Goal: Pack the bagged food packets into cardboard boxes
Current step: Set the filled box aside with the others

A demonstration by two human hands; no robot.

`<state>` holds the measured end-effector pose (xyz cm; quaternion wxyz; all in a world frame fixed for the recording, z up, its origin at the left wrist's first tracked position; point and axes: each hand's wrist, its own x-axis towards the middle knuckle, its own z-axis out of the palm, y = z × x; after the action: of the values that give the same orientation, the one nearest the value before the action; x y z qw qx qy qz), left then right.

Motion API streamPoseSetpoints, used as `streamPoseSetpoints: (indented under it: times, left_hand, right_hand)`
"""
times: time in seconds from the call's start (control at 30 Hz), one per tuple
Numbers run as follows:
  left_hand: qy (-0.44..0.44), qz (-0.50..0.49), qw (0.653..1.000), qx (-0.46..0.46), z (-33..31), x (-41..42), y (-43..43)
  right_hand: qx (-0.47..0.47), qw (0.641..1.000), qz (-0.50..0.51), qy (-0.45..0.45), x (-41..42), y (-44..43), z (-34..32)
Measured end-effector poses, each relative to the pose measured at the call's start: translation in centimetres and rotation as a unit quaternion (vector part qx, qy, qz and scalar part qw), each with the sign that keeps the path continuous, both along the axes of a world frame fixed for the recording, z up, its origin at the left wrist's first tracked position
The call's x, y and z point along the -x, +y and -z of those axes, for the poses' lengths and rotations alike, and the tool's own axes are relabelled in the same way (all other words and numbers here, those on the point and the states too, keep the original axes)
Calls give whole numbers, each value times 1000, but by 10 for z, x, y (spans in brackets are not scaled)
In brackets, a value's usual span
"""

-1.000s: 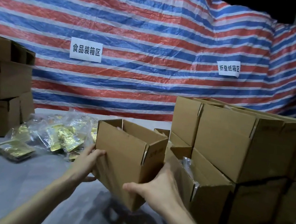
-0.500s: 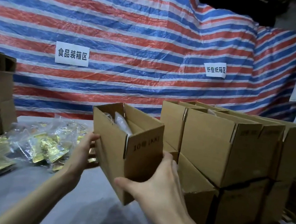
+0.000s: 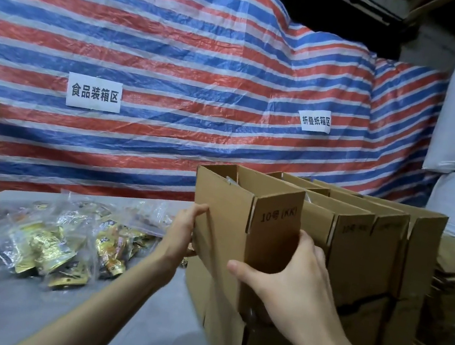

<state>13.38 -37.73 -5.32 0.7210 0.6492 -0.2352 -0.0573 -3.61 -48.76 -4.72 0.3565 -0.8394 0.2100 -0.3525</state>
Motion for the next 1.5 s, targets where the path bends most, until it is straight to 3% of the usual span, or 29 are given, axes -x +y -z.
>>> streamPoseSetpoints:
  times: [0.4, 0.57, 0.73, 0.97, 1.17, 1.5]
  left_hand:
    - [-41, -35, 999, -2, 21, 19, -53]
    - [-53, -49, 997, 23, 31, 26, -65]
    - [-47, -106, 993, 24, 35, 31, -80]
    - [15, -149, 985, 87, 39, 43, -88]
    - [116, -81, 971, 195, 39, 47, -87]
    - [26, -89, 985, 143, 43, 43, -73]
  right_hand:
    - [14, 998, 69, 2, 9, -10, 19]
    - [81, 991, 110, 2, 11, -6, 24]
    - [60, 992, 109, -34, 10, -6, 26]
    - [49, 992, 115, -21, 10, -13, 27]
    - [64, 991, 113, -27, 17, -11, 26]
    - [104, 992, 26, -59, 15, 9, 26]
